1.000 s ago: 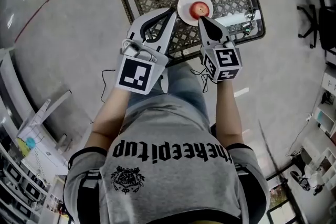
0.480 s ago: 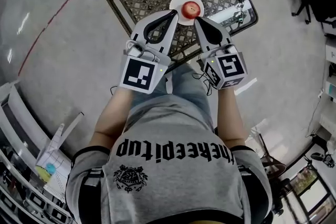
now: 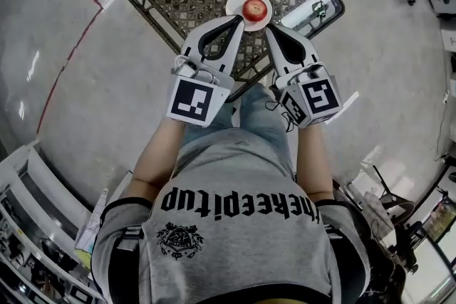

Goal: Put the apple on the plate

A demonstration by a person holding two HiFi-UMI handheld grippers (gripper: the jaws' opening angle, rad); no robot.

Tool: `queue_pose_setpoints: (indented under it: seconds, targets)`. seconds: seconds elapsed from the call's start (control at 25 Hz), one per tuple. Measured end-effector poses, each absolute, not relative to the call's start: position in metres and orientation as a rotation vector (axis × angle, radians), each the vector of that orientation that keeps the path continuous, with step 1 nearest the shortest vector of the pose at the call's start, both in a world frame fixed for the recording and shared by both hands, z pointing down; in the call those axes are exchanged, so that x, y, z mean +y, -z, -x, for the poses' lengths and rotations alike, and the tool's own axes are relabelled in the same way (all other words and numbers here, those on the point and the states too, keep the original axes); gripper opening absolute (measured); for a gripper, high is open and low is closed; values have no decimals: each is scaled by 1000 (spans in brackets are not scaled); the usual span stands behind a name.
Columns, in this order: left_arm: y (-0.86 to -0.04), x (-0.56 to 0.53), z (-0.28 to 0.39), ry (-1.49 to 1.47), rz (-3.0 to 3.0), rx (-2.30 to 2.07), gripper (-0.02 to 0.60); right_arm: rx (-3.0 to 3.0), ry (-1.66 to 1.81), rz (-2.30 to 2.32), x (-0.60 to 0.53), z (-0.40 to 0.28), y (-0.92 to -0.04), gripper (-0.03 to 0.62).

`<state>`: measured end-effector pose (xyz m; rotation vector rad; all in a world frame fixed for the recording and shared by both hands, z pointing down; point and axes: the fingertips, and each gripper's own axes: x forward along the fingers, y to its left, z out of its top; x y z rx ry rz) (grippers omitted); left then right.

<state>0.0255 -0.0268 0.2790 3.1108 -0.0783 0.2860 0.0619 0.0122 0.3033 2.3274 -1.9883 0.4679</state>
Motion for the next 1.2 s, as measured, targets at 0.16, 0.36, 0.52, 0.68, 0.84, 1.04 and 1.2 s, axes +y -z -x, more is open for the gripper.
queue_pose_setpoints:
  seconds: [0.16,0.36,0.52,0.68,0.84,1.04,1.2]
  targets:
    - [-280,-20,-20,-289,-3119,-5,43,-1964,-433,-2385,20,-53,-295,8]
    - [-290,-12,-14,-281,-3133,73,43,-1921,-395,-2440,29,-42,-295,8]
    - [-290,-6,-10,-272,-3139,138,43,-1879,-362,-2476,34,-34,-289,8]
    - [-286,-1,-12,-281,-3144,195,43,-1857,-354,-2512,37,-35,-283,8]
    - [-287,7,-14,-287,-3142,241,43,-1841,-347,-2536,42,-34,-281,8]
    - [-282,19,-5,-265,-3152,277,43,-1829,-302,-2557,51,-25,-270,8]
    - [-281,20,-5,-251,-3154,293,43,-1822,-283,-2561,52,-23,-267,8]
